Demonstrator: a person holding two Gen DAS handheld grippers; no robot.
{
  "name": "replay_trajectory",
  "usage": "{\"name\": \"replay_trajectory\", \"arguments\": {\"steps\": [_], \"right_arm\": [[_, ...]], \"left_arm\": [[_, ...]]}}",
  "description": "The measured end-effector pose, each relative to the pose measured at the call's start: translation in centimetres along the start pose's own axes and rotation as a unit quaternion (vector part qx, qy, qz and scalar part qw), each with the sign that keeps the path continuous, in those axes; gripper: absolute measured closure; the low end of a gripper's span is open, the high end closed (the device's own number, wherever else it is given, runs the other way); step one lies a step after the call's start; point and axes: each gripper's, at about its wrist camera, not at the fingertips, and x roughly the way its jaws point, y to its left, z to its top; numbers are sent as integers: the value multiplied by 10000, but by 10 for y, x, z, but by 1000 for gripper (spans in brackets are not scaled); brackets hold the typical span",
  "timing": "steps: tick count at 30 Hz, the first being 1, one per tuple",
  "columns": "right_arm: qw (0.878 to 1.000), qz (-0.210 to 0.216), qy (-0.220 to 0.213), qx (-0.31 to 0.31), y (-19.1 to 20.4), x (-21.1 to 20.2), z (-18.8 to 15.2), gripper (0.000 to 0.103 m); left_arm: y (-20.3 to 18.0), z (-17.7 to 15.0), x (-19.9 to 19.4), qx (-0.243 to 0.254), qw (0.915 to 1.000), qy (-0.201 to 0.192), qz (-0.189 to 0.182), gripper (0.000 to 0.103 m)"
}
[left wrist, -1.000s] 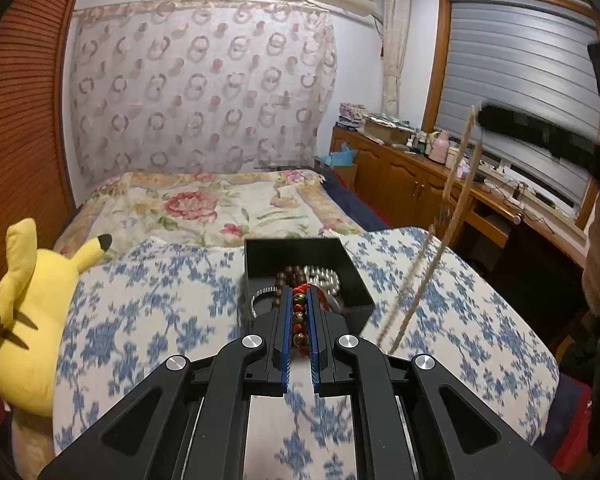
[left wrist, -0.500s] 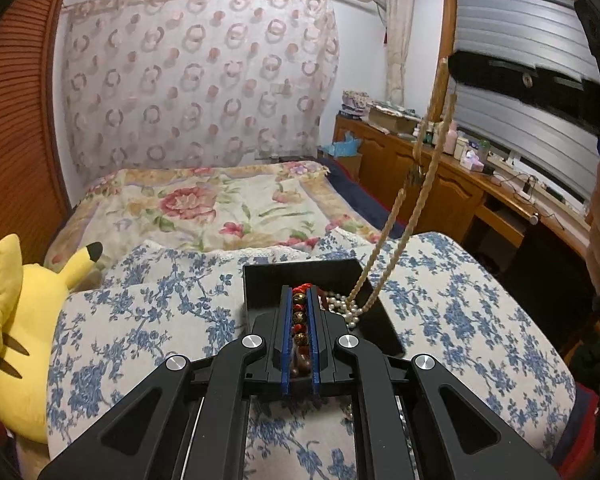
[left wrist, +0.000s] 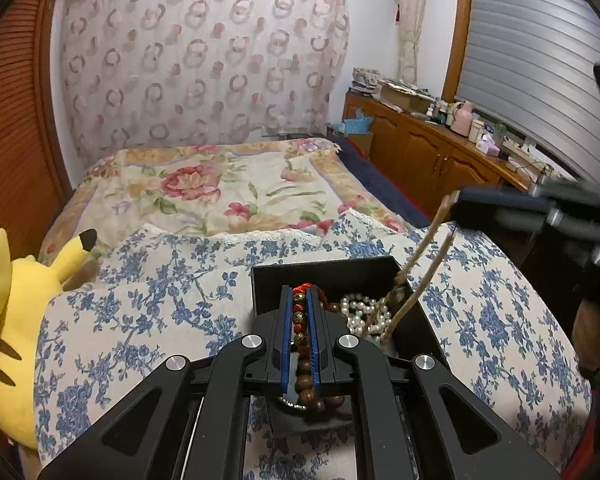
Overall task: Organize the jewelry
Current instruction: 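Open both grippers to drop the red bracelet and pearl necklace into the box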
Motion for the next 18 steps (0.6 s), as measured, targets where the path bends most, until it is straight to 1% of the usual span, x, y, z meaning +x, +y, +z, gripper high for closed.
{"name": "replay_trajectory", "arguments": {"steps": [4, 13, 14, 15, 16, 17, 18], "right_arm": [[9998, 51, 141, 100, -4, 13, -8, 98], [9993, 146, 237, 246, -13, 18, -15, 97], [9991, 156, 297, 264, -12, 21, -17, 97], [9990, 142, 328, 271, -13, 22, -18, 97], [9989, 118, 346, 284, -14, 22, -21, 97], [9989, 111, 355, 297, -14, 21, -23, 97], [9988, 134, 349, 325, -13, 20, -27, 97]], "left_arm": [[0, 4, 5, 3, 10000, 23, -22, 97], [0, 17, 5, 56, 10000, -2, -26, 97], [1, 18, 5, 50, 10000, 0, -29, 95], [1, 19, 6, 40, 10000, 8, -31, 88], [2, 19, 5, 17, 10000, 9, -35, 84], [2, 18, 5, 6, 10000, 4, -42, 75], [2, 17, 3, 0, 10000, -9, -56, 70]]}}
